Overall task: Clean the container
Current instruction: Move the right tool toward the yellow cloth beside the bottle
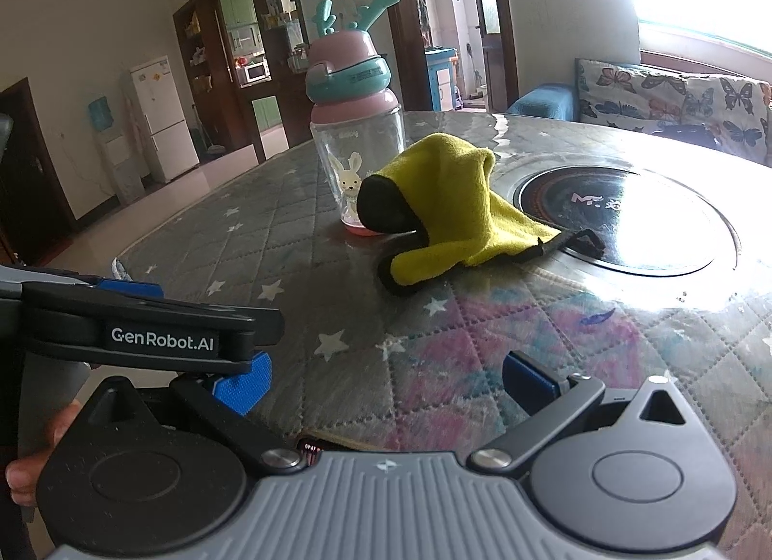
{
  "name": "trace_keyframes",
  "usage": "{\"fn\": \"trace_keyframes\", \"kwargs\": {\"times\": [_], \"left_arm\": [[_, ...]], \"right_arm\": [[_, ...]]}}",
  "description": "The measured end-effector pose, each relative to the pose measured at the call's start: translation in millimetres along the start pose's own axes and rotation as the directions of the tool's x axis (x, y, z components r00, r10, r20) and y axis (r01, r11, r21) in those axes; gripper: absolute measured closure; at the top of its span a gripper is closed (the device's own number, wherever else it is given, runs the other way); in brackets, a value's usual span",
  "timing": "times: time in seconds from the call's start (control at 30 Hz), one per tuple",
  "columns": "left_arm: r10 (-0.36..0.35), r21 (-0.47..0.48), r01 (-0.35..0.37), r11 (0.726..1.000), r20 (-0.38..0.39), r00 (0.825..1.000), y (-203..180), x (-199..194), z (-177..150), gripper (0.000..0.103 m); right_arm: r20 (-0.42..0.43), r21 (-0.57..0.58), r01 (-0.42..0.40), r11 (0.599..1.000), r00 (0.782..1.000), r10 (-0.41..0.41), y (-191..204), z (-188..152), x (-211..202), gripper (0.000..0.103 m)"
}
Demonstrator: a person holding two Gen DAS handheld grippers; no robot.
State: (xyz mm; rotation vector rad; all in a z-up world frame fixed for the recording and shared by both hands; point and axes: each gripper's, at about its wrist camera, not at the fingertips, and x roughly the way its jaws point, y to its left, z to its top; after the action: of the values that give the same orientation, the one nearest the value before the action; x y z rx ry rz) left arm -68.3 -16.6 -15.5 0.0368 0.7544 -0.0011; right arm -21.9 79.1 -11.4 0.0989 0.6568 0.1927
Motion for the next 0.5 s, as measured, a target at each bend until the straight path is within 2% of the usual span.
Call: {"fn": "trace_keyframes", "kwargs": {"times": [0.5], "left_arm": [[-0.005, 0.001, 0.005, 1.000, -0.010, 1.000, -3.2, -1.3, -1.9, 0.000]], "right_arm": [[0.003, 0.015, 0.006, 1.000, 1.000, -0.006, -0.4, -7.9, -2.0, 0.000]]}}
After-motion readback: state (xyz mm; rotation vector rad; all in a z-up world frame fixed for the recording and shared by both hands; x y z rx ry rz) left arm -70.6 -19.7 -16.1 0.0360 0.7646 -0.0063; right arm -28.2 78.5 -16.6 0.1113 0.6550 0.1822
